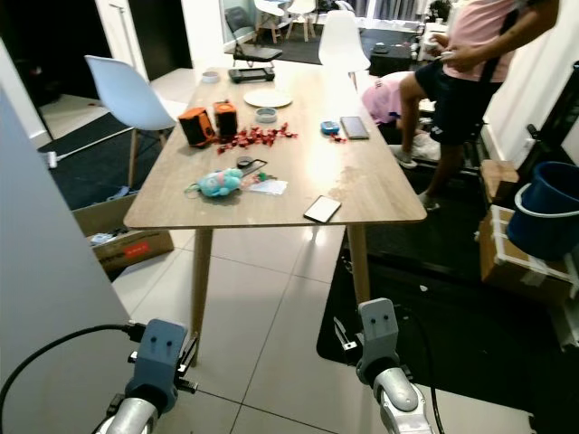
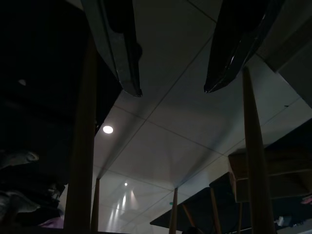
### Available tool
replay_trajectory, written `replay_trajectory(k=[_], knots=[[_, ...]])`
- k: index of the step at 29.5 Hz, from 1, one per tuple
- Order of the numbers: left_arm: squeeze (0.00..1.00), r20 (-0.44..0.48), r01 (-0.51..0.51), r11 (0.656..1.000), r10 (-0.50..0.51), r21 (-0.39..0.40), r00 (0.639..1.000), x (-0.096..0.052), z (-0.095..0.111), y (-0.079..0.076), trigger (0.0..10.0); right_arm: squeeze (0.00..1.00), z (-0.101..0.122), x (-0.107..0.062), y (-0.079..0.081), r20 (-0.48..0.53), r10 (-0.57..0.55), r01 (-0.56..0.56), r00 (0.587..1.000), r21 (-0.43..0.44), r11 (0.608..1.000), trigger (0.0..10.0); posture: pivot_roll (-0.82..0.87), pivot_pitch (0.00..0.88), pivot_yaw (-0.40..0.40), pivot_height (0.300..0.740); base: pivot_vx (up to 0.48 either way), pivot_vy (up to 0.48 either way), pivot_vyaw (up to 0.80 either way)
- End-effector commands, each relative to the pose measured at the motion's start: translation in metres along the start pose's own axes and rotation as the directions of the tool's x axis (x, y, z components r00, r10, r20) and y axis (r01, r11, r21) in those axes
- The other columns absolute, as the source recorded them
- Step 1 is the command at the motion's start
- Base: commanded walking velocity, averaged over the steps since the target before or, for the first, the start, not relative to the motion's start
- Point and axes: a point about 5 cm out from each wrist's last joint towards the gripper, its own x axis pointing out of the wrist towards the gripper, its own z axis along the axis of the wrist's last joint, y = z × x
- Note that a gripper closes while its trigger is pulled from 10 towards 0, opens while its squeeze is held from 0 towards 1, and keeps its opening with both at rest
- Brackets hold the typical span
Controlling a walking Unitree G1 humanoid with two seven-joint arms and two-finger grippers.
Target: Hang keys on a hook
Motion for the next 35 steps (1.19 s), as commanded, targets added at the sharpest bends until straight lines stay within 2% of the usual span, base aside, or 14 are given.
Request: replay_trajectory(k=[1,4,11,12,13,15,16,17,18,20,21,26,31,35], knots=[[0.0,-0.023,0.005,1.0,-0.005,-0.001,1.0,-0.002,-0.005,-0.002,10.0,0.0,-0.005,-0.003,0.003,-0.017,0.008,-0.008,1.0,0.008,1.0,10.0,0.13,0.115,-0.044,0.74,0.0,0.0,0.0],[0.0,-0.019,0.004,1.0,-0.004,-0.002,1.0,-0.002,-0.005,-0.002,10.0,0.0,-0.005,-0.003,0.003,-0.014,0.007,-0.007,1.0,0.007,1.0,10.0,0.13,0.117,-0.043,0.74,0.0,0.0,0.0],[0.0,0.053,-0.021,1.0,0.022,-0.015,0.998,0.002,0.015,0.003,10.0,0.0,0.015,0.003,0.011,0.076,0.049,-0.045,0.996,-0.053,0.998,10.0,0.13,0.122,-0.041,0.74,0.0,0.0,0.0],[0.0,0.138,-0.041,0.999,0.044,-0.026,0.989,0.01,0.04,0.012,10.0,0.0,0.034,0.008,0.012,0.148,0.052,-0.041,0.988,-0.08,0.996,10.0,0.13,0.124,-0.046,0.74,0.0,0.0,0.0],[0.0,0.189,-0.03,0.999,0.032,-0.01,0.982,0.013,0.054,0.014,10.0,0.0,0.042,0.01,0.01,0.179,0.047,-0.032,0.983,-0.088,0.996,10.0,0.13,0.124,-0.049,0.74,0.0,0.0,0.0],[0.0,0.27,0.02,0.999,-0.031,0.042,0.962,0.017,0.078,0.012,10.0,0.0,0.054,0.013,0.005,0.219,0.029,-0.01,0.975,-0.087,0.996,10.0,0.13,0.123,-0.049,0.74,0.0,0.0,0.0],[0.0,0.27,0.02,0.999,-0.031,0.042,0.962,0.017,0.078,0.012,10.0,0.0,0.054,0.013,0.005,0.219,0.029,-0.01,0.975,-0.087,0.996,10.0,0.13,0.123,-0.049,0.74,0.0,0.0,0.0],[0.0,0.298,0.051,0.997,-0.066,0.058,0.952,0.019,0.088,0.009,10.0,0.0,0.058,0.013,0.001,0.231,0.02,0.0,0.973,-0.087,0.996,10.0,0.13,0.122,-0.047,0.74,0.0,0.0,0.0],[0.0,0.298,0.051,0.997,-0.066,0.058,0.952,0.019,0.088,0.009,10.0,0.0,0.058,0.013,0.001,0.231,0.02,0.0,0.973,-0.087,0.996,10.0,0.13,0.122,-0.047,0.74,0.0,0.0,0.0],[0.0,0.346,0.129,0.989,-0.146,0.073,0.927,0.02,0.106,-0.002,10.0,0.0,0.067,0.014,-0.008,0.254,0.0,0.023,0.967,-0.09,0.996,10.0,0.12,0.123,-0.036,0.74,0.0,0.0,0.0],[0.0,0.346,0.129,0.989,-0.146,0.073,0.927,0.02,0.106,-0.002,10.0,0.0,0.067,0.014,-0.008,0.254,0.0,0.023,0.967,-0.09,0.996,10.0,0.12,0.123,-0.036,0.74,0.0,0.0,0.0],[0.0,0.43,0.369,0.907,-0.42,0.202,0.799,0.003,0.145,-0.038,10.0,0.0,0.09,0.013,-0.024,0.317,-0.04,0.075,0.948,-0.1,0.992,10.0,0.1,0.128,-0.025,0.74,0.0,0.0,0.0],[0.0,0.45,0.413,0.886,-0.462,0.209,0.764,-0.002,0.157,-0.05,10.0,0.0,0.089,0.011,-0.024,0.314,-0.044,0.078,0.948,-0.098,0.992,10.0,0.1,0.129,-0.024,0.74,0.0,0.0,0.0],[0.0,0.462,0.391,0.905,-0.424,0.169,0.779,0.0,0.164,-0.055,10.0,0.0,0.088,0.01,-0.023,0.306,-0.04,0.072,0.951,-0.095,0.993,10.0,0.1,0.129,-0.026,0.74,0.0,0.0,0.0]])
